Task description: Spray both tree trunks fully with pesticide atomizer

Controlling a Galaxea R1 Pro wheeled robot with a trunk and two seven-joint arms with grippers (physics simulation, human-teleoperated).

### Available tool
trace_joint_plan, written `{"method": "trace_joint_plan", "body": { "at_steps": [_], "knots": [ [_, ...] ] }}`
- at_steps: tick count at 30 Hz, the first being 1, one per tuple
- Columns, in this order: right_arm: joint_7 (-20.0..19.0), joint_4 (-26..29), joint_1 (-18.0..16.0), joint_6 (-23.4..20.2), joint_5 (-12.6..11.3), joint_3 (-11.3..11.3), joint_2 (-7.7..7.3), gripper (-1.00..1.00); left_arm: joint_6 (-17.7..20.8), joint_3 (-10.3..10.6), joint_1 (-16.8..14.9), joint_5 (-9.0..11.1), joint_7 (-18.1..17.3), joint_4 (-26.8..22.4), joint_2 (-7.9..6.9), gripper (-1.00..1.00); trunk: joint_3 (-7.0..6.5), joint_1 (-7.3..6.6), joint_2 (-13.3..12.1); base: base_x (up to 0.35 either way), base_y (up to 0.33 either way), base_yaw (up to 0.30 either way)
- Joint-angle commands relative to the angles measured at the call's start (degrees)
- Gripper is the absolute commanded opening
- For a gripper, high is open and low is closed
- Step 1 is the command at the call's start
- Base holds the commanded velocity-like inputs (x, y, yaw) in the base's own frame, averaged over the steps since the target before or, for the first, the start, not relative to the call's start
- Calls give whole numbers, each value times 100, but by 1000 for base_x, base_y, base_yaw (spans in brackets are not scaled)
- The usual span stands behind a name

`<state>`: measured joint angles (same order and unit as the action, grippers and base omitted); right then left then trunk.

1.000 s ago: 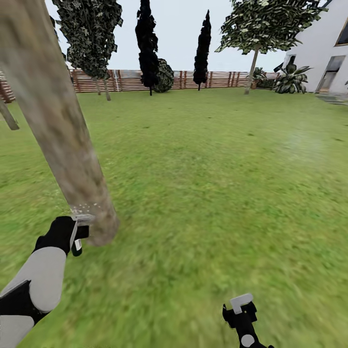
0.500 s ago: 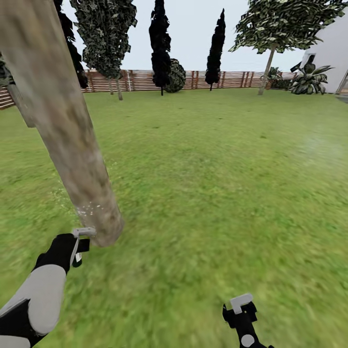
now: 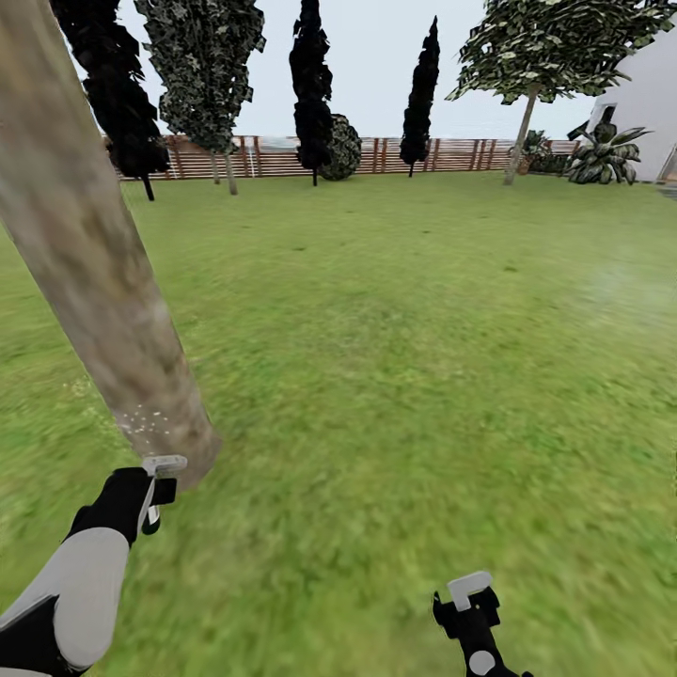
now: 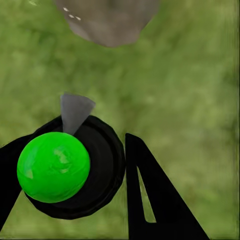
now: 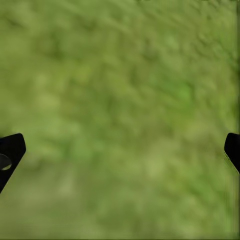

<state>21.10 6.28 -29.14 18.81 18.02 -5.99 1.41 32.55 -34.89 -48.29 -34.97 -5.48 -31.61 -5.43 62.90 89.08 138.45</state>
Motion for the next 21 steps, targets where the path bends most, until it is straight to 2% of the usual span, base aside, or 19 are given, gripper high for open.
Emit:
{"method": "trace_joint_plan", "body": {
  "at_steps": [1,13,21],
  "knots": [
    [43,-8,-4,0,-1,-44,0,100,27,-34,-5,-62,-58,-13,6,-100,5,-1,2,2,-275,170],
    [41,-13,-4,0,-1,-49,9,100,15,-50,-5,-21,-58,-12,15,-100,5,-1,2,40,-276,258],
    [41,-13,-4,0,-1,-48,9,100,6,-61,-5,-19,-58,-12,16,-100,5,-1,2,149,-265,30]
  ]
}}
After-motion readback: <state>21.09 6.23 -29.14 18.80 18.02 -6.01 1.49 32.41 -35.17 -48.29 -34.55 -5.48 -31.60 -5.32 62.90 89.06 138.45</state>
